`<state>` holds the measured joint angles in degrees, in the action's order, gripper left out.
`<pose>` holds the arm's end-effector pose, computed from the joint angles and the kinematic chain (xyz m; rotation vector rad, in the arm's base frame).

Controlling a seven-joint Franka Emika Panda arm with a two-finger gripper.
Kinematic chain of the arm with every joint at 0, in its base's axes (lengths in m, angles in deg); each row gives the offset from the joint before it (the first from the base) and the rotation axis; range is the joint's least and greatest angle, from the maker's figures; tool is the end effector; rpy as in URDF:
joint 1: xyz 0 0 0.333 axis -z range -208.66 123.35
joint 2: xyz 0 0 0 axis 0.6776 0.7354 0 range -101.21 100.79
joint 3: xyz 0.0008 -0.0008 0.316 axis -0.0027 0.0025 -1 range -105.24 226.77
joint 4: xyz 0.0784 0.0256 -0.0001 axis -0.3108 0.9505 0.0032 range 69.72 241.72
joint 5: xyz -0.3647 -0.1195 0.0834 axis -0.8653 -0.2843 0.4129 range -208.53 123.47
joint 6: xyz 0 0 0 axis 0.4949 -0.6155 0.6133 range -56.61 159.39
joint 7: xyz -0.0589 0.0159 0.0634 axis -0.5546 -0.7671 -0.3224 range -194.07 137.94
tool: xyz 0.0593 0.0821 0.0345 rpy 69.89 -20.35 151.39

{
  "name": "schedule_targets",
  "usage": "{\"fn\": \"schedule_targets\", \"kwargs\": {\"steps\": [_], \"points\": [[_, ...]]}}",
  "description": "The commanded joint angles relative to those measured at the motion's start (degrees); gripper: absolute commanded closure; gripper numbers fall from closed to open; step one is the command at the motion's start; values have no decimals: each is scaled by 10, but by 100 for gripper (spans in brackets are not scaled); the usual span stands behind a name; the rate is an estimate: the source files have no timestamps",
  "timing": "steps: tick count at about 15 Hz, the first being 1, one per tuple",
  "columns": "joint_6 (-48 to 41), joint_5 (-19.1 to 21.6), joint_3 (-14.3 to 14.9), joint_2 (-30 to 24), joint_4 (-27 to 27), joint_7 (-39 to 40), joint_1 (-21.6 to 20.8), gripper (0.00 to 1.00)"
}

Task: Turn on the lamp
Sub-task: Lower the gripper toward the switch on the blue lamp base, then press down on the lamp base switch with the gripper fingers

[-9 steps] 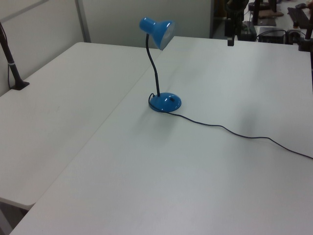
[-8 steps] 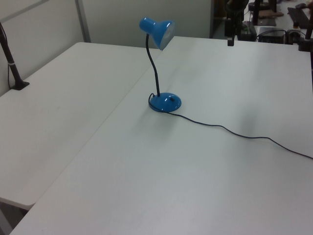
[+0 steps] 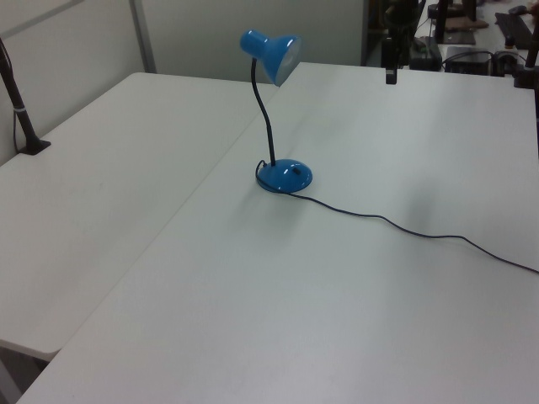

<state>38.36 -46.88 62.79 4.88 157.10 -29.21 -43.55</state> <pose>0.5840 -0.0183 0.5688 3.0617 -0.0502 -0.0669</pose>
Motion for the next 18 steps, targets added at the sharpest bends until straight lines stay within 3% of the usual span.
{"fn": "schedule_targets", "kwargs": {"steps": [1,2,5,11,16,18], "points": [[32,18,1,11,-1,79,-3,89],[52,31,1,22,-1,96,-4,100],[175,50,1,77,-1,86,-5,100],[399,44,3,200,-1,38,-39,100],[502,36,4,265,-5,-3,-58,100],[518,14,4,274,-5,-19,-58,100]]}}
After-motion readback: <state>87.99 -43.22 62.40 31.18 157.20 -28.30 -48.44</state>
